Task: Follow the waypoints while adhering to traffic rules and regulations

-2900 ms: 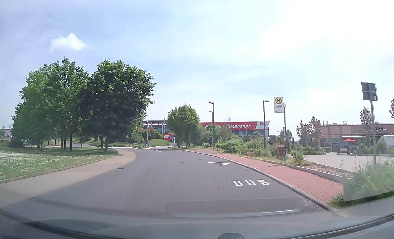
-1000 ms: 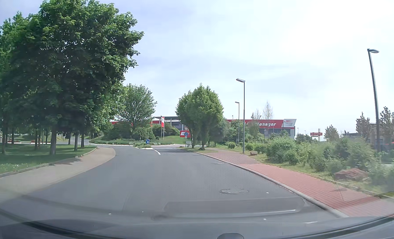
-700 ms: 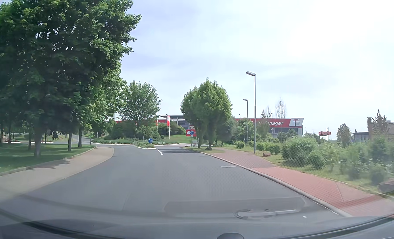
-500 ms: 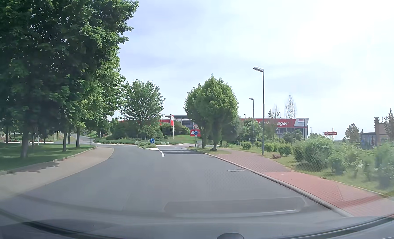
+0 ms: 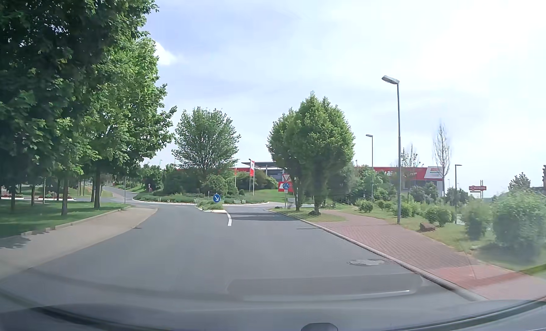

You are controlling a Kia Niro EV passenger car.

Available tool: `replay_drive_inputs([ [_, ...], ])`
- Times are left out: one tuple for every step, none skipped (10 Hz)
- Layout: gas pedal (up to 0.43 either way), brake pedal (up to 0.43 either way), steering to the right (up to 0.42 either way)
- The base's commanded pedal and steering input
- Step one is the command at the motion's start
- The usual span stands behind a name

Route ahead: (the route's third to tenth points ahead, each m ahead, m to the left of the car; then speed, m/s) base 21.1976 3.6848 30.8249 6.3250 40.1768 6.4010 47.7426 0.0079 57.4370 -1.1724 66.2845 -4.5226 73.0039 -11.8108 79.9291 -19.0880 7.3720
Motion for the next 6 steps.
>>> replay_drive_inputs([
  [0.138,0.000,-0.056],
  [0.138,0.000,-0.056],
  [0.130,0.000,-0.056],
  [0.118,0.000,-0.056],
  [0.118,0.000,-0.055],
  [0.118,0.000,-0.055],
])
